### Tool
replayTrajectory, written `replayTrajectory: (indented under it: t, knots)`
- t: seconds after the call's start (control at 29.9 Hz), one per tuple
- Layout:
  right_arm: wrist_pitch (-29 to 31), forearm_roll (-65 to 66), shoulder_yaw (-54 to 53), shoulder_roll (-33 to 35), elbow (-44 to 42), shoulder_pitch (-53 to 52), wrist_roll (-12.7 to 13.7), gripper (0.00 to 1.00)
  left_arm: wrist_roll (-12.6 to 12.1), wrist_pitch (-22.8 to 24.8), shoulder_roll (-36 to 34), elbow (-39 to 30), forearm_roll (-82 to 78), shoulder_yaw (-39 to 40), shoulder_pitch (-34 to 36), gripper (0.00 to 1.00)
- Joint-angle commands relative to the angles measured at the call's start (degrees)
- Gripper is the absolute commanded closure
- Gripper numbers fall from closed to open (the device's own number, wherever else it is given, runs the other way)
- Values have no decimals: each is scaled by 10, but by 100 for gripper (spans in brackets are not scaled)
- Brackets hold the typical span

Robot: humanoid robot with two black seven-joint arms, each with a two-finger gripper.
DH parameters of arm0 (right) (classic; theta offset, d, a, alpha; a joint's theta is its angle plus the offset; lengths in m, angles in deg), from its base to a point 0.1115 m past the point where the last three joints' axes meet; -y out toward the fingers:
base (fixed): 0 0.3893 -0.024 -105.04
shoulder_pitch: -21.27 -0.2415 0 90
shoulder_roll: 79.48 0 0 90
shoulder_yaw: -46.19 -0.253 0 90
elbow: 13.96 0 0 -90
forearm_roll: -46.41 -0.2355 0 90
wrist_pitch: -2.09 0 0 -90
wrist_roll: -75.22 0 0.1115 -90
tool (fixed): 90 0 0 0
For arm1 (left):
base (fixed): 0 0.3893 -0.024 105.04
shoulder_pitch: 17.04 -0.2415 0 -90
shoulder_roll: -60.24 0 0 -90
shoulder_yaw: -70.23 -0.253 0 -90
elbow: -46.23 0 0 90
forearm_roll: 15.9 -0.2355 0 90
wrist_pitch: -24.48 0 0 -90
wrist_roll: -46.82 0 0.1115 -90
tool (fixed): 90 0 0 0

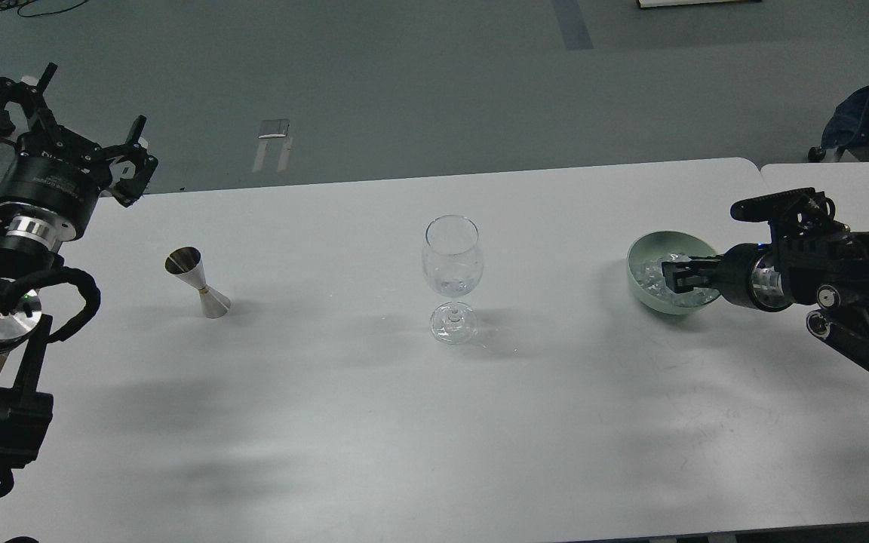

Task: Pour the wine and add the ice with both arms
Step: 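Close the right gripper on ice cubes inside the bowl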

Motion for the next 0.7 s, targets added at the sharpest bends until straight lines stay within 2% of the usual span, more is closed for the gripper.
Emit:
replayTrajectory:
  t: [0.0, 0.07, 0.2, 0.27, 0.33, 0.4, 0.67]
  knots:
    - [0, -2, -1, -1, 1, 0, 0, 61, 0, 3, -1, 1, 0, 0, 0, 3]
    - [1, -2, -1, -1, 1, 0, 0, 62, 0, 3, -2, 1, 0, 0, 0, 3]
    - [1, -3, -2, -1, 4, -4, 0, 73, 0, 4, -2, 6, 0, 4, 0, 3]
    - [1, -4, -2, 0, 4, -4, 0, 76, 0, 5, -2, 10, 0, 4, 1, 3]
    - [1, -6, -3, 1, 4, -5, -1, 83, 1, 10, -2, 14, 0, 5, 1, 3]
    - [1, -9, -5, 3, 4, -2, -2, 86, 0, 12, -2, 17, 0, 7, 1, 3]
    - [1, -10, -10, 7, 25, 4, -4, 88, 0, 12, -4, 17, 0, 8, 1, 3]
